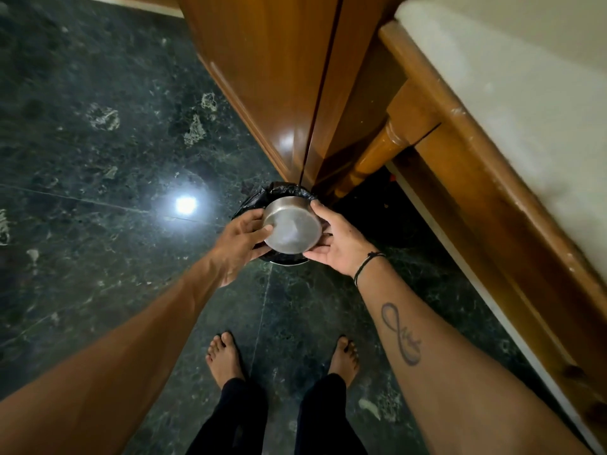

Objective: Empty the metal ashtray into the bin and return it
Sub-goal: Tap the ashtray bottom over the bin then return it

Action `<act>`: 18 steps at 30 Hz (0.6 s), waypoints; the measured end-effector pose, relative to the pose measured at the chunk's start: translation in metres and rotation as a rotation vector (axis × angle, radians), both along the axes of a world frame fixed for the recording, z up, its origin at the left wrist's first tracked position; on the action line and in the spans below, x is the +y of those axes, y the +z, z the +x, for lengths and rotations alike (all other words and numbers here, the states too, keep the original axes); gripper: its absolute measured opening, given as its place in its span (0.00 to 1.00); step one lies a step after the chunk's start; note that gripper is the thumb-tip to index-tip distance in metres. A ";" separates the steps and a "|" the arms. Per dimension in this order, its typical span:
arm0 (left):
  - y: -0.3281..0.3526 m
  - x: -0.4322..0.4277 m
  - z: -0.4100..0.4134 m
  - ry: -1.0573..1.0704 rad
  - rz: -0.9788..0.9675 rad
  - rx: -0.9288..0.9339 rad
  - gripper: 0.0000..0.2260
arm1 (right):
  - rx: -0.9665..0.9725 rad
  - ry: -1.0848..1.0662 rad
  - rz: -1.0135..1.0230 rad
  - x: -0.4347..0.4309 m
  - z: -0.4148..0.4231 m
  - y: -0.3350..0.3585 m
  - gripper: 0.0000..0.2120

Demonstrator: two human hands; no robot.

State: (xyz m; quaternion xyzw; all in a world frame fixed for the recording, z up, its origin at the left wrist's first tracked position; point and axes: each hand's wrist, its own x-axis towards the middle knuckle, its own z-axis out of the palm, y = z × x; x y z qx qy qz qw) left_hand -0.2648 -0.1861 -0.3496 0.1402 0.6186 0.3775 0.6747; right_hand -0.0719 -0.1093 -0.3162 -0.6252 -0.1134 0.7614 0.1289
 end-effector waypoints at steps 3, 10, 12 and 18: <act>0.019 -0.002 0.004 0.082 -0.037 -0.072 0.16 | -0.010 0.003 0.120 -0.007 0.001 0.016 0.18; 0.081 -0.010 -0.011 0.044 0.056 -0.128 0.40 | 0.015 0.108 0.476 -0.029 0.014 0.076 0.32; 0.102 -0.013 -0.020 0.019 0.114 -0.134 0.35 | 0.026 0.197 0.552 -0.033 0.023 0.098 0.40; 0.186 -0.012 -0.034 -0.089 0.261 -0.113 0.35 | 0.042 0.239 0.657 -0.048 0.033 0.186 0.46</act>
